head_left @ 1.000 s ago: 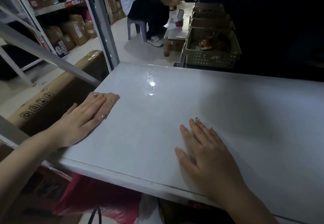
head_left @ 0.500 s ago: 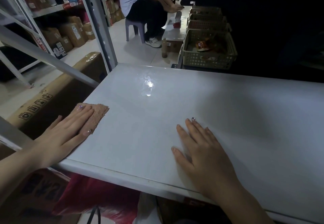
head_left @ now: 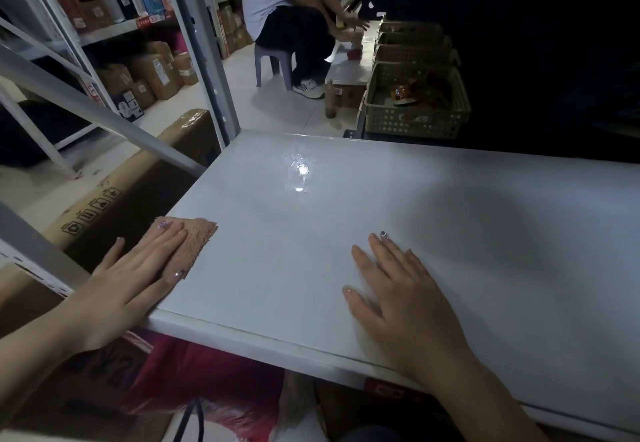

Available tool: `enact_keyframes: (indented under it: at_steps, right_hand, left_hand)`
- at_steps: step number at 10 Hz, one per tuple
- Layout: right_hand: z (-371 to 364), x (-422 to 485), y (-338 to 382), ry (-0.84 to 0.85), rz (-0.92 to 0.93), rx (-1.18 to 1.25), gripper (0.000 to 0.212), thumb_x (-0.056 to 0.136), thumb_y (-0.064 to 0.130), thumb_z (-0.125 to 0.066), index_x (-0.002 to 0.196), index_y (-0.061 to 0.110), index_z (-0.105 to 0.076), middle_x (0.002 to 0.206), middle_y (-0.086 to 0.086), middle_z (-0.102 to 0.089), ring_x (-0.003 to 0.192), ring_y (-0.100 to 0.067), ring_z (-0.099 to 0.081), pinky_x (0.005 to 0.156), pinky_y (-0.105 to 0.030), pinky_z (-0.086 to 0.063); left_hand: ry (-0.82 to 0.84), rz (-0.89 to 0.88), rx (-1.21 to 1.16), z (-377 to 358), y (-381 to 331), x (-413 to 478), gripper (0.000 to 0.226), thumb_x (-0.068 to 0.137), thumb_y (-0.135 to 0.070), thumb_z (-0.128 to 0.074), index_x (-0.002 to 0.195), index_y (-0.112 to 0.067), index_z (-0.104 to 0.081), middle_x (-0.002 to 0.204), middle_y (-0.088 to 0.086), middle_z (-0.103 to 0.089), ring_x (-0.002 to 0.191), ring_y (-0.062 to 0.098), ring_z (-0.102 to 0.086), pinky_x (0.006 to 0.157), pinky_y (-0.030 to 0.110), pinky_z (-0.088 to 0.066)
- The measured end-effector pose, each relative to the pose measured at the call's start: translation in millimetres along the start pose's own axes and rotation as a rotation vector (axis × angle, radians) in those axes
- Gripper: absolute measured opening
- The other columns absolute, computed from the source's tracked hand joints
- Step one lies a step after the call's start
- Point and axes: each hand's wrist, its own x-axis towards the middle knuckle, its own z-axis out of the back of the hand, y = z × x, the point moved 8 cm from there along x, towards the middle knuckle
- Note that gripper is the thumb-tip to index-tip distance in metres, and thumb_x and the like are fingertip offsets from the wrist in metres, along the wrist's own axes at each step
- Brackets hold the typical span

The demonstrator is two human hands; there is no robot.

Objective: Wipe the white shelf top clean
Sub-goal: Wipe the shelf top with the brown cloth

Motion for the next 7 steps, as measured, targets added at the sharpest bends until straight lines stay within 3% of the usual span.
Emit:
enact_keyframes:
  at_steps: [1, 3, 5, 6, 7]
  right_hand:
    - [1.4, -1.0, 0.8, 0.028, -0.005, -0.005, 0.083, 0.073, 0.060, 0.003, 0.148, 0.030, -0.019, 0.157, 0.004, -0.006, 0.143, -0.007, 0.003, 0.107, -0.018, 0.017]
    - [3.0, -2.4, 0.7, 0.024, -0.001, 0.016, 0.085, 0.071, 0.059, 0.004, 0.148, 0.029, -0.019, 0.157, 0.004, -0.005, 0.143, -0.008, 0.005, 0.106, -0.019, 0.015]
    - [5.2, -4.6, 3.3, 0.003, 0.028, 0.027, 0.084, 0.073, 0.059, 0.003, 0.148, 0.028, -0.021, 0.157, 0.003, -0.008, 0.144, -0.009, 0.002, 0.106, -0.020, 0.015]
    - [2.4, -4.3, 1.7, -0.006, 0.008, 0.018, 0.078, 0.078, 0.057, -0.004, 0.146, 0.025, -0.029, 0.155, 0.000, -0.017, 0.144, -0.013, -0.008, 0.107, -0.024, 0.011]
    - [7.0, -6.5, 2.1, -0.081, -0.014, -0.096, 0.057, 0.084, 0.048, -0.030, 0.125, 0.019, -0.059, 0.134, -0.006, -0.054, 0.127, -0.021, -0.047, 0.105, -0.035, -0.022]
  left_hand:
    - [0.001, -0.007, -0.041, 1.7, -2.4, -3.4, 0.058, 0.076, -0.080, 0.001, 0.130, -0.063, 0.017, 0.147, -0.034, 0.002, 0.135, -0.012, 0.012, 0.103, 0.011, 0.024]
    - [0.018, 0.007, 0.005, 4.4, -5.6, -6.4, 0.071, 0.076, -0.079, 0.003, 0.139, -0.049, -0.010, 0.150, -0.026, 0.000, 0.136, -0.011, 0.011, 0.103, 0.012, 0.024]
    - [-0.022, 0.058, 0.034, 9.7, -20.7, -9.5, 0.081, 0.073, -0.081, 0.002, 0.143, -0.040, -0.003, 0.152, -0.021, 0.002, 0.135, -0.011, 0.016, 0.106, 0.018, 0.020]
    - [-0.052, 0.103, 0.067, 9.4, -31.5, -8.5, 0.086, 0.071, -0.082, 0.008, 0.142, -0.033, 0.008, 0.151, -0.016, 0.011, 0.133, -0.008, 0.024, 0.105, 0.020, 0.025]
    - [-0.113, 0.016, 0.062, 5.1, -71.6, 1.3, 0.078, 0.079, -0.077, 0.004, 0.145, -0.034, 0.001, 0.153, -0.011, 0.003, 0.138, -0.002, 0.016, 0.108, 0.022, 0.022]
